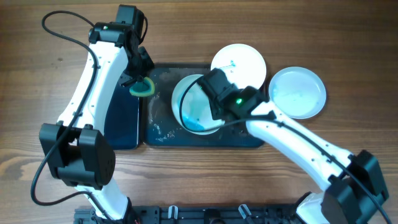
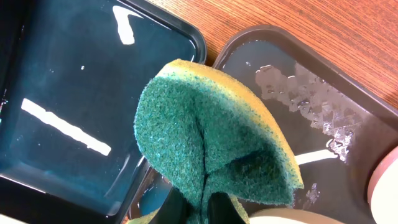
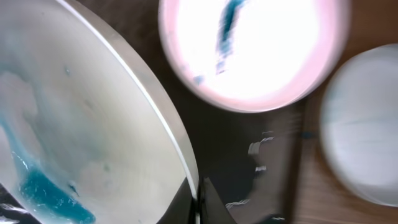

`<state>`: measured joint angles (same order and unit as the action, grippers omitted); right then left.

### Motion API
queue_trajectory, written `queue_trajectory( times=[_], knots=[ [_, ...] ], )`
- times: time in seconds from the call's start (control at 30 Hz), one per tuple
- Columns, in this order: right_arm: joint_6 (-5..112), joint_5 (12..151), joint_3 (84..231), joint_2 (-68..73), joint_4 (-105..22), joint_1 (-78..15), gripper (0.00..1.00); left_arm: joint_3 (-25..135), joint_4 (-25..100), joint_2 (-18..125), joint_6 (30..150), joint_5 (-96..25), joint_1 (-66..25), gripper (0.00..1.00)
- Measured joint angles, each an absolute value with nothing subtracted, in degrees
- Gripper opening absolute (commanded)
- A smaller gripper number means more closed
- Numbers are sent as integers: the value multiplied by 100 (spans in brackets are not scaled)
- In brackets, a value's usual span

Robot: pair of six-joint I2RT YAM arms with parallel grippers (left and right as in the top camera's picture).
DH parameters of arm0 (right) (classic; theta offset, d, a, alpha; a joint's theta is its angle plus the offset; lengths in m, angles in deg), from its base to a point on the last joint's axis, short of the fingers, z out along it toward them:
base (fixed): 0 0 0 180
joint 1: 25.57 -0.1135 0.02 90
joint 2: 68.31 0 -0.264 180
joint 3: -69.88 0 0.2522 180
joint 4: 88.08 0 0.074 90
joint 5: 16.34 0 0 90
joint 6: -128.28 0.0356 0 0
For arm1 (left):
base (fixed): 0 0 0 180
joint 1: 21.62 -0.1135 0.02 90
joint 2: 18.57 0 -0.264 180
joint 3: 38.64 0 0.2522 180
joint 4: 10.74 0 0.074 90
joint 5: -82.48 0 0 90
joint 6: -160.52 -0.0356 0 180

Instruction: Clean dirty plates on tray and stack at the side

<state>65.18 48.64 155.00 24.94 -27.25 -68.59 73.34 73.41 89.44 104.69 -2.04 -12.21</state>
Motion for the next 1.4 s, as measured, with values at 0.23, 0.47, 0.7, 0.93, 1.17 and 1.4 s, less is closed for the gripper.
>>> queue_trajectory(
  times=[0.23,0.47,0.7,0.93,1.17,1.4],
  knots=[
    [6516,3039,15500,2455,-2604,-7559,4,7334,7332,8944,10469,-204,-1221,4],
    [6518,1166,15500,2455,-2604,-8295,4,7334,7332,8944,10469,-204,-1221,4],
    [6509,-386,15500,2455,-2609,-8921,4,7334,7332,8944,10469,-204,-1221,4],
    [6413,-467,15500,2451,-2722,-9047,4,7334,7334,8944,10467,-204,-1221,4],
    [7416,2523,15500,2433,-2720,-8092,4,7334,7332,8944,10469,-204,-1221,4],
    [8376,5719,15500,2571,-3116,-6938,4,7334,7332,8944,10469,-206,-1221,4]
  ],
)
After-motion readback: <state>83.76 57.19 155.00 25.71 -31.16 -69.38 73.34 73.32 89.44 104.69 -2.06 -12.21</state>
